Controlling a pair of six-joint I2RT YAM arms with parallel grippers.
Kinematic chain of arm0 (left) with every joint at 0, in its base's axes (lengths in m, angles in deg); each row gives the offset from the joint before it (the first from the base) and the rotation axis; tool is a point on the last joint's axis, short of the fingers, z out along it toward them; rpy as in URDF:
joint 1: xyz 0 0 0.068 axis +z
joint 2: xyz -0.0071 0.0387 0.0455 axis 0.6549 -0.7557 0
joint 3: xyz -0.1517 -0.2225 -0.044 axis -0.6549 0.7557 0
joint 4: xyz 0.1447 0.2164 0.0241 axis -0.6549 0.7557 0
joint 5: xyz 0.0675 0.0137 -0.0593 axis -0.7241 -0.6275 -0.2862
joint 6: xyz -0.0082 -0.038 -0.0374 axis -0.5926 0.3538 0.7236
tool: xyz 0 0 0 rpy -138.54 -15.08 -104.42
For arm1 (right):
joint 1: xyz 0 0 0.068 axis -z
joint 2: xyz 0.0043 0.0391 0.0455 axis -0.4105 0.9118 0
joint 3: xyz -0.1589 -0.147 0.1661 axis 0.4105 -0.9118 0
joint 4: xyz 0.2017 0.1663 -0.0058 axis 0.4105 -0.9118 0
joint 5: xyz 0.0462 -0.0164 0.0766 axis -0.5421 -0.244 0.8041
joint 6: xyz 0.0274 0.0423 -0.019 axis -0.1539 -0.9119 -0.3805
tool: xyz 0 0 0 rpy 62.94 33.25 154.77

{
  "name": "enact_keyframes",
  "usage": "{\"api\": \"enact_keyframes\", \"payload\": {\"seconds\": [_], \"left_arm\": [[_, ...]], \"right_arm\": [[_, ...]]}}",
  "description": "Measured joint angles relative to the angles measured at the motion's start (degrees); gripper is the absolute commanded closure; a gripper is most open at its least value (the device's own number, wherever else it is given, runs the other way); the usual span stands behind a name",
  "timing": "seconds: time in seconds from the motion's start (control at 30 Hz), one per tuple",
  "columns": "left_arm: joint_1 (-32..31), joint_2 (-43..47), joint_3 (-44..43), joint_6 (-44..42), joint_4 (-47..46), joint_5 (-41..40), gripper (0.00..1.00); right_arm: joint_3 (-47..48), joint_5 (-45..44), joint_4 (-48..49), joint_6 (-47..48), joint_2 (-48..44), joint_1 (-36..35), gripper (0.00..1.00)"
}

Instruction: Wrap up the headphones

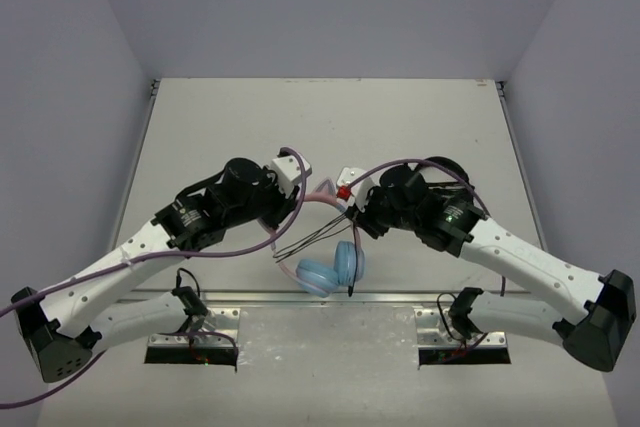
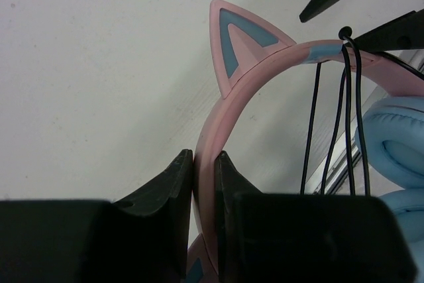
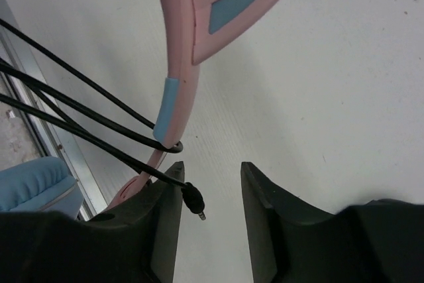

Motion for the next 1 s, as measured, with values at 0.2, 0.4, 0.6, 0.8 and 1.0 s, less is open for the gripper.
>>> {"api": "enact_keyframes", "payload": {"seconds": [0.2,0.4,0.6,0.8,1.0], "left_arm": [[0.6,-2.5,0.4,0.3,-4.5,1.9,1.0],[7.0,-7.1,0.4,1.1,-9.2,10.9,1.0],[10.7,-10.9,-0.1,1.4,-11.5,16.6,1.0],[11.1,-12.6,-1.4,0.2,-11.8,17.5,1.0],[11.4,-13.2,-3.0,-0.6,-12.8,17.9,1.0]], "right_arm": [[-2.4,5.2,1.6,-4.8,-1.5,6.5,0.49],[-7.6,7.3,5.2,-11.8,-0.5,11.1,0.46],[-8.6,7.0,7.0,-17.7,3.1,13.6,0.42],[-8.6,6.8,5.5,-21.9,5.7,18.4,0.32],[-5.4,7.3,-0.7,-26.2,10.7,26.0,0.21]]}}
